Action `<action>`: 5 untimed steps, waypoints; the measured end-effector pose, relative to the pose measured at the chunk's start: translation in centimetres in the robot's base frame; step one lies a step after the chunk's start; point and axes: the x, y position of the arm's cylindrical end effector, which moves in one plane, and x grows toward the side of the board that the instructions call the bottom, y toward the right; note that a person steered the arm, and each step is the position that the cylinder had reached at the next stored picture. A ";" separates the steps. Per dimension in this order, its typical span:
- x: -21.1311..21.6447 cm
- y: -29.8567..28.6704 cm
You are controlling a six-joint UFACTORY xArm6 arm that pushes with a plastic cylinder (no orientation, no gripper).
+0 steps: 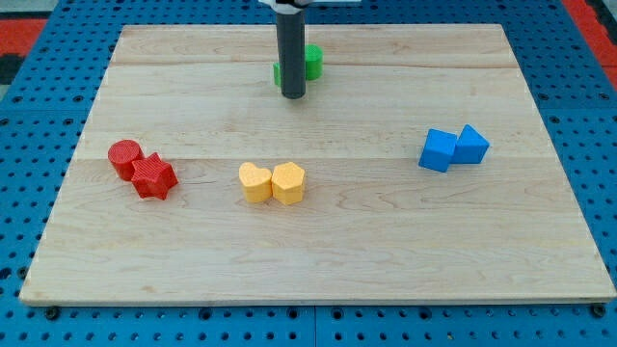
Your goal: Slightly move the red star towards bottom right of the red circle
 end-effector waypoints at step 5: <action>7.5 -8.7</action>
